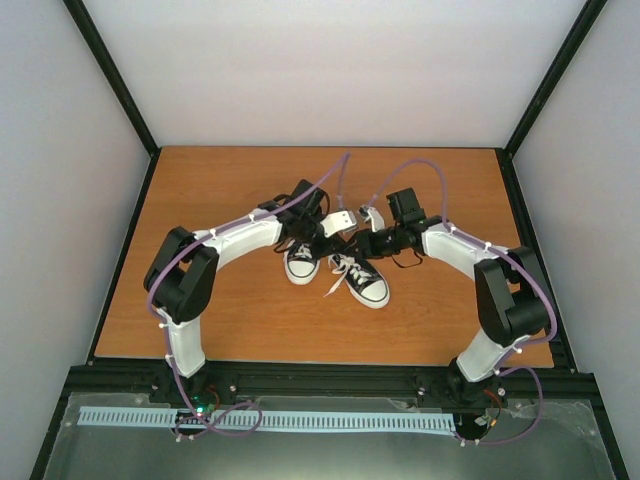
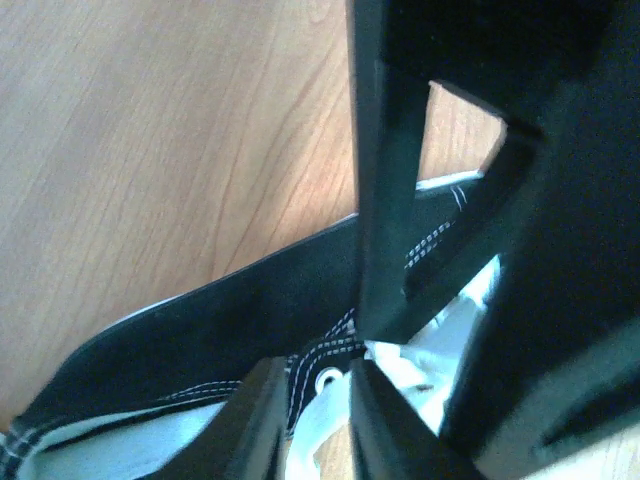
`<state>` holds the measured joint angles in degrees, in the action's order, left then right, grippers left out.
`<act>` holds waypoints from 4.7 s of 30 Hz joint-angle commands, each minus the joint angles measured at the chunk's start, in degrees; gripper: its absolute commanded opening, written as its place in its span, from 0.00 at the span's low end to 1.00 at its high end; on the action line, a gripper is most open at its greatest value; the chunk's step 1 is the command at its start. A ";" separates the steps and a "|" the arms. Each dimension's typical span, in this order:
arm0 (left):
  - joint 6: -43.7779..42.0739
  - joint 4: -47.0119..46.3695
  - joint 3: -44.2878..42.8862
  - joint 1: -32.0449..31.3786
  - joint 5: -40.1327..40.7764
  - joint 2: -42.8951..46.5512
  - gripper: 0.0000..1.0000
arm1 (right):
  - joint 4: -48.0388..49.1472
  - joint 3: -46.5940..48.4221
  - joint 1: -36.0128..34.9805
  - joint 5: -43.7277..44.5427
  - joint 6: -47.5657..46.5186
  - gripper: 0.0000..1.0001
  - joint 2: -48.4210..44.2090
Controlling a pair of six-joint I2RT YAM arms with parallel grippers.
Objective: Tie the shoes
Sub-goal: Tie the shoelace on the shoe.
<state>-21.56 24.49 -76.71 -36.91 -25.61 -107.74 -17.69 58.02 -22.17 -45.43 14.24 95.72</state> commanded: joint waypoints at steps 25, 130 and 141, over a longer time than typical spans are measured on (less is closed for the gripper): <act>-26.60 0.91 3.28 -3.14 -12.75 4.37 0.56 | -5.60 -3.78 -0.23 9.48 -0.84 0.48 -5.07; -12.09 -17.43 17.66 -2.51 0.28 0.95 0.01 | -15.19 -1.87 4.24 4.67 -0.10 0.03 -14.07; -11.88 -18.00 17.33 -2.54 0.17 0.89 0.08 | -10.24 -4.44 4.16 3.33 3.31 0.03 -13.42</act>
<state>-32.18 2.33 -60.77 -40.45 -27.88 -106.43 -29.74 53.58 -18.83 -40.73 16.08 84.42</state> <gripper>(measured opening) 0.064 0.031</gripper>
